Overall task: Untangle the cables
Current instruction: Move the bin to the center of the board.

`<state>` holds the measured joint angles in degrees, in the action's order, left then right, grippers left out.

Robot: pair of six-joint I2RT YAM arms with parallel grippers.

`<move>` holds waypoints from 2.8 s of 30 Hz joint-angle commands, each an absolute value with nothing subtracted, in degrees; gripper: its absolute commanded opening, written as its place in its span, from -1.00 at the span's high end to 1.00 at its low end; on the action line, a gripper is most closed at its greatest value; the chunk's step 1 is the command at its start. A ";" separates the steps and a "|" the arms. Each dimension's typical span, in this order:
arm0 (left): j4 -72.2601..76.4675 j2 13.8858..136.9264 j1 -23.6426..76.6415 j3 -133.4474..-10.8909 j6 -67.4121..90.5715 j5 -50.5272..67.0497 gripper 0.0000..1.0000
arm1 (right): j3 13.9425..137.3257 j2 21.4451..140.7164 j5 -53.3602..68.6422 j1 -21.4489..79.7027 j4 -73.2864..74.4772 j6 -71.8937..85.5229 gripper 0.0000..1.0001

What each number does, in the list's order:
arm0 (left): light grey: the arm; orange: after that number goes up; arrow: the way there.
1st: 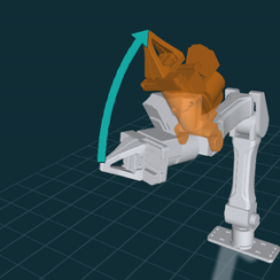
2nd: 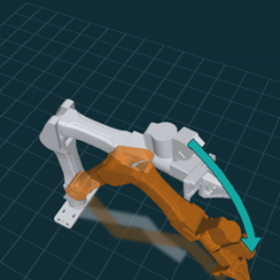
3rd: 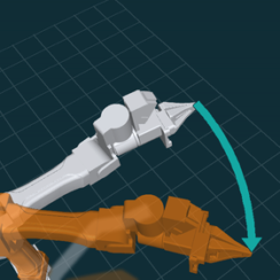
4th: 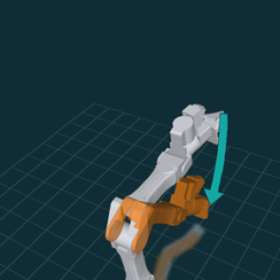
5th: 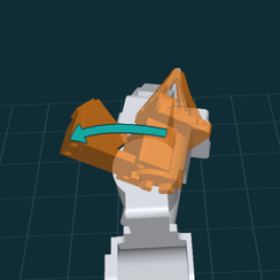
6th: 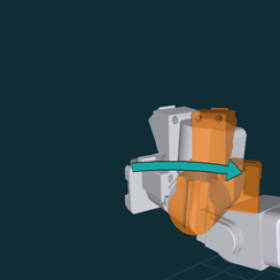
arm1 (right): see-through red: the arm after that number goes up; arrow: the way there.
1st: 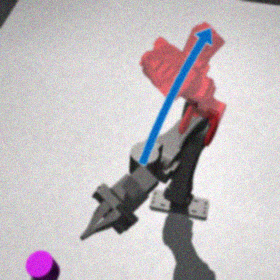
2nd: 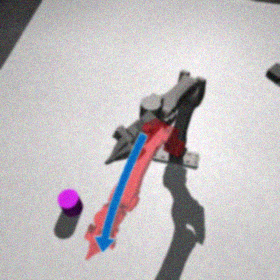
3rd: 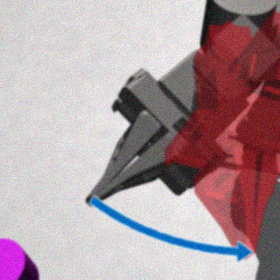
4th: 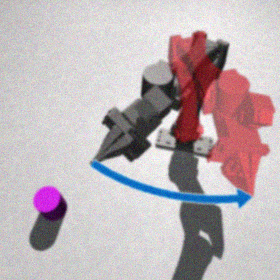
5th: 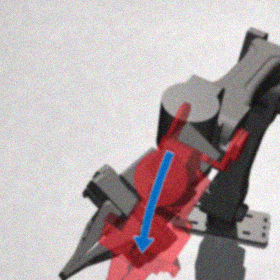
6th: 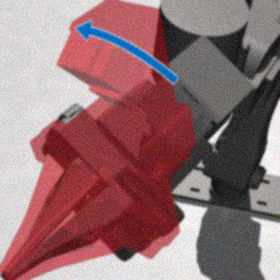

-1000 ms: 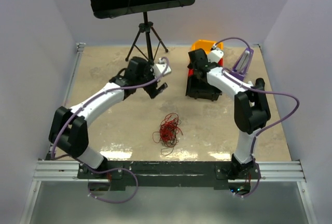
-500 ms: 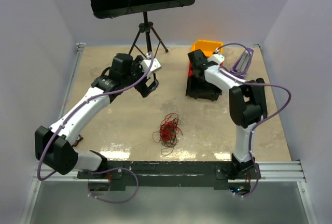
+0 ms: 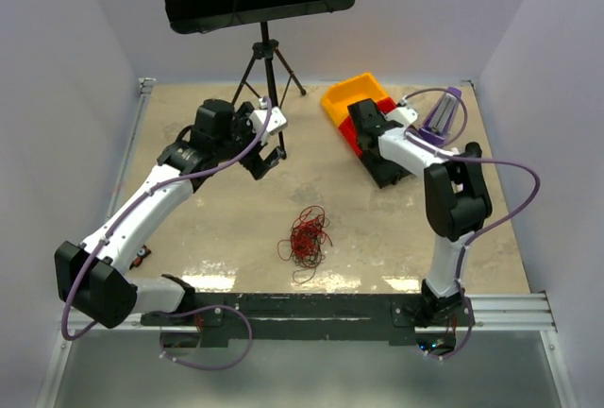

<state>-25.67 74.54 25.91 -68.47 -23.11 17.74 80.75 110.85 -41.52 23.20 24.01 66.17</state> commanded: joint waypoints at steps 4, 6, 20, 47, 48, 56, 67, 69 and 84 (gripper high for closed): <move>-24.96 73.21 25.58 -68.20 -22.41 17.05 -1.00 | 71.64 104.43 -41.75 26.54 25.14 66.18 0.63; -24.96 72.95 25.58 -67.94 -22.59 16.88 -1.00 | 68.92 102.40 -42.01 28.20 25.66 68.02 0.63; -24.87 73.21 25.58 -67.24 -22.68 17.58 -1.00 | 52.04 89.48 -40.08 37.09 29.53 78.92 0.94; -25.40 73.04 25.58 -66.01 -21.71 18.81 -1.00 | 51.06 86.22 -41.13 66.18 45.25 94.74 1.00; -25.40 72.86 25.58 -65.74 -21.88 18.72 -1.00 | 51.06 86.05 -41.05 66.44 46.05 95.27 1.00; -25.22 72.16 25.58 -64.07 -22.94 18.02 -1.00 | 47.37 80.60 -40.69 68.73 46.50 95.28 1.00; -24.79 72.42 25.58 -63.99 -22.59 17.84 -1.00 | 54.21 85.77 -47.36 71.10 31.21 68.83 0.80; -24.61 72.51 25.58 -63.72 -22.41 17.58 -1.00 | 57.90 88.40 -50.87 70.84 31.03 65.93 0.79; -24.69 70.40 25.05 -58.45 -22.23 16.87 -1.00 | 61.00 91.50 -45.80 55.02 9.58 39.91 0.39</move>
